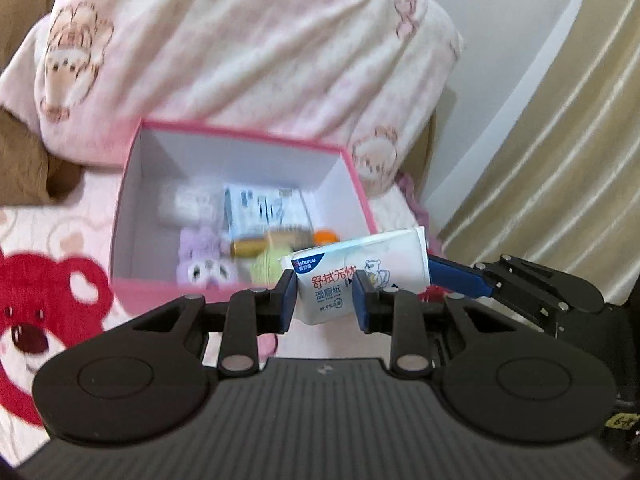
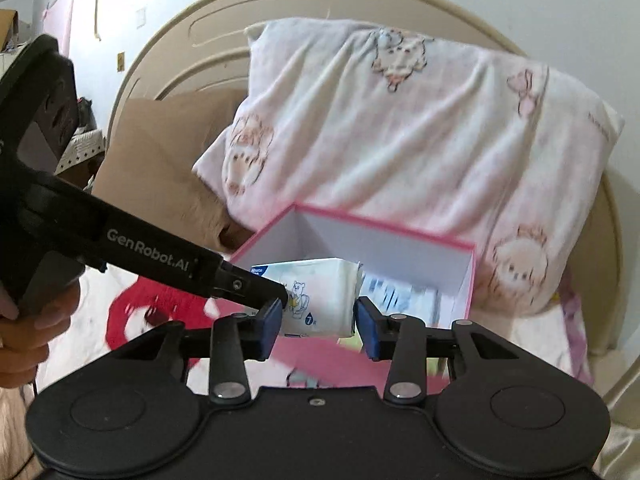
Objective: Organize objects
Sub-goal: 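Lift the white packet and carry it into the pink box, then open the left gripper to release the packet in the box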
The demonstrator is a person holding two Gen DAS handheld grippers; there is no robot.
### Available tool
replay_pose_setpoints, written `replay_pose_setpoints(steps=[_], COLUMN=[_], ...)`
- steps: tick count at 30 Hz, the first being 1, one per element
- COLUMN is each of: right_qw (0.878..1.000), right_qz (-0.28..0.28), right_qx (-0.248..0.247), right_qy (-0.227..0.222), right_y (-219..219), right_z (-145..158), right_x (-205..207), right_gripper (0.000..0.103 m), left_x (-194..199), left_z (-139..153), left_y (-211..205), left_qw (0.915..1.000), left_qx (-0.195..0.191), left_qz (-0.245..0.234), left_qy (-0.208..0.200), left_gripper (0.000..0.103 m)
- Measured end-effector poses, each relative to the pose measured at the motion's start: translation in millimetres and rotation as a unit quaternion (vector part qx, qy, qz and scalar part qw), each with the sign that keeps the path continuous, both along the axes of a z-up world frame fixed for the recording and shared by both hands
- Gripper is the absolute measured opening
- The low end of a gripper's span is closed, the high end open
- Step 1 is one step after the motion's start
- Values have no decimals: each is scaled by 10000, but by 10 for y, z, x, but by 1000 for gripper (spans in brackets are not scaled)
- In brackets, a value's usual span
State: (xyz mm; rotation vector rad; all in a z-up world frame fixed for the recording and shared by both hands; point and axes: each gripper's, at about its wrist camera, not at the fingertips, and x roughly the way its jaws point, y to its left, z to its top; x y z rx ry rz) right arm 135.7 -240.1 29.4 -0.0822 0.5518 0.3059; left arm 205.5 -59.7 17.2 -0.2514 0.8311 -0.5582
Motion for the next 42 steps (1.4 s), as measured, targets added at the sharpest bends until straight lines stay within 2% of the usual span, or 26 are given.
replay_pose_setpoints(steps=[3,6,9,16,20,24,28,30,32,33,38,42], right_qw=[9990,9980,9965,9859,9794,9762,9772,9800,9820,9826,9863,9855], right_qz=[-180,-337,-442,-999,-1185,-1197,-1168,-1105,-1083,-1058,-965,-931], right_qx=[-391,-362,-264,-176,-70,-226,-414,-492,-469,-441,-142,226], right_qy=[84,387,659,1332,1631,1795,1724,1581,1475,1461,1328,1402], right_y=[45,-8,-93,-228,-287,-267,-204,-173,-166,-169,-226,-263], right_z=[90,54,-58,-572,-839,-1009,-1084,-1079,-1046,-1020,-795,-593], right_x=[306,681,1031,1719,1933,2072,2115,2063,1971,1920,1587,1383], right_gripper=[39,39,39,38,38,38,38,41,43,43,44,45], left_x=[321,658,998,1628,1809,1881,1901,1884,1848,1810,1502,1279], left_z=[48,-18,-198,-738,-1056,-1187,-1247,-1265,-1249,-1216,-916,-683], left_y=[-85,-176,-265,-581,-607,-651,-646,-617,-550,-521,-376,-255], left_qw=[9997,9994,9984,9953,9909,9898,9899,9886,9871,9869,9900,9916], left_qx=[-116,-73,-77,250,103,237,354,491,439,441,636,720], left_qz=[168,282,293,306,452,493,652,837,913,949,840,643], left_qy=[140,192,488,889,1261,1313,1207,1154,1236,1229,940,860], left_gripper=[28,28,27,27,27,27,27,32,36,41,48,49])
